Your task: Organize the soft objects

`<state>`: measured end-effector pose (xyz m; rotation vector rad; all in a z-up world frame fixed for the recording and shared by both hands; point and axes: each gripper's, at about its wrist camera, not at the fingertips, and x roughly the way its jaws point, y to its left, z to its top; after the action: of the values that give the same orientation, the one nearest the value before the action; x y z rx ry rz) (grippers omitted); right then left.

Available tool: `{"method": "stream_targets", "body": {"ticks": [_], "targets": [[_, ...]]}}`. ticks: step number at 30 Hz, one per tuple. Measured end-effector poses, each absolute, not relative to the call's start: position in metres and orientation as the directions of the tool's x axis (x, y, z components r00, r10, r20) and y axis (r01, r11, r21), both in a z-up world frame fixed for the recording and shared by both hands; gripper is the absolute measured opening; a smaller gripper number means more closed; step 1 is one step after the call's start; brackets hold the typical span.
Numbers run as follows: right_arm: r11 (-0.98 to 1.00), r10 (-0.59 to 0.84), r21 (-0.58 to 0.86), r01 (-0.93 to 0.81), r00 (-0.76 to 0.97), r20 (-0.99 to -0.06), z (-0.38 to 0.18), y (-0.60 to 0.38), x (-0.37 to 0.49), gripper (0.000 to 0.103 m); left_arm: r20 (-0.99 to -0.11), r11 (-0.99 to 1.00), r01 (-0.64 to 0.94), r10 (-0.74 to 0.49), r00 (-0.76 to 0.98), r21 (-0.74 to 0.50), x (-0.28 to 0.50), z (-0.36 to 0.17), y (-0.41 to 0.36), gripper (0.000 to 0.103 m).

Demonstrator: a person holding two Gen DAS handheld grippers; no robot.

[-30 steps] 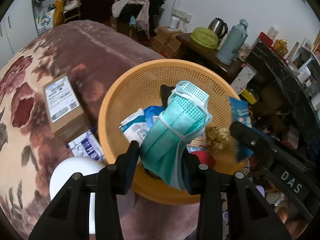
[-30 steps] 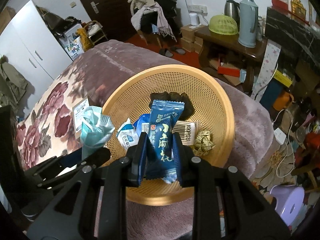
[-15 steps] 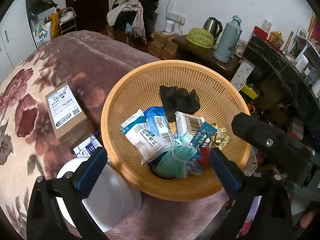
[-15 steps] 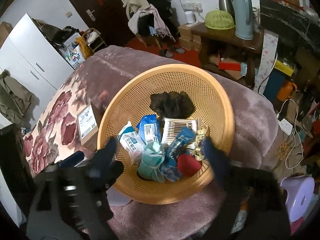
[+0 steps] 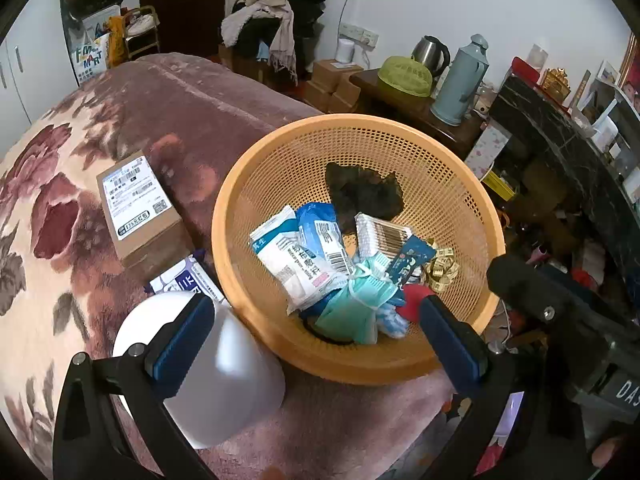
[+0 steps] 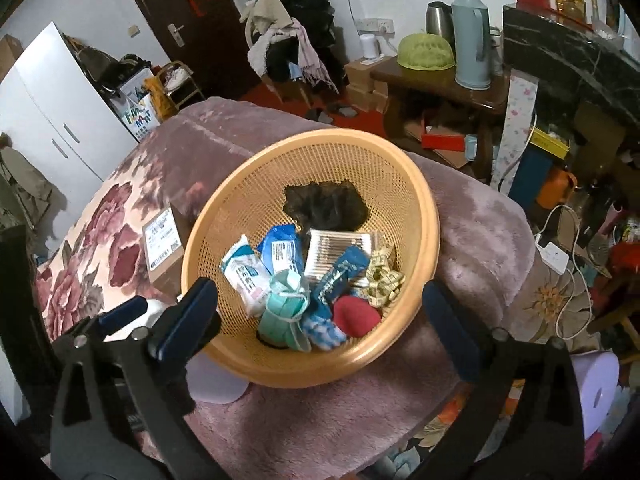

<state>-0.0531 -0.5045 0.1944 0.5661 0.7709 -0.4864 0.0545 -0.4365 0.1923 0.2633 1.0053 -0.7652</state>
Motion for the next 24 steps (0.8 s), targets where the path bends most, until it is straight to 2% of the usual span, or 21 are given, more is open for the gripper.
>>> {"method": "stream_targets", "body": {"ticks": [10,24], "targets": [[0.749,-0.196,0.291,0.596,0.618,-0.761,0.188,-0.492,-0.059,0.103,-0.823,0.725,0.684,-0.436,0.365,-0.081,0.044,0.197,-0.423,0.102],[0.764,-0.255,0.269,0.586,0.658,-0.709,0.209,-0.472,-0.075,0.103,-0.82,0.746,0.664,-0.413,0.397,-0.054,0.027,0.202,-0.405,0.102]]}}
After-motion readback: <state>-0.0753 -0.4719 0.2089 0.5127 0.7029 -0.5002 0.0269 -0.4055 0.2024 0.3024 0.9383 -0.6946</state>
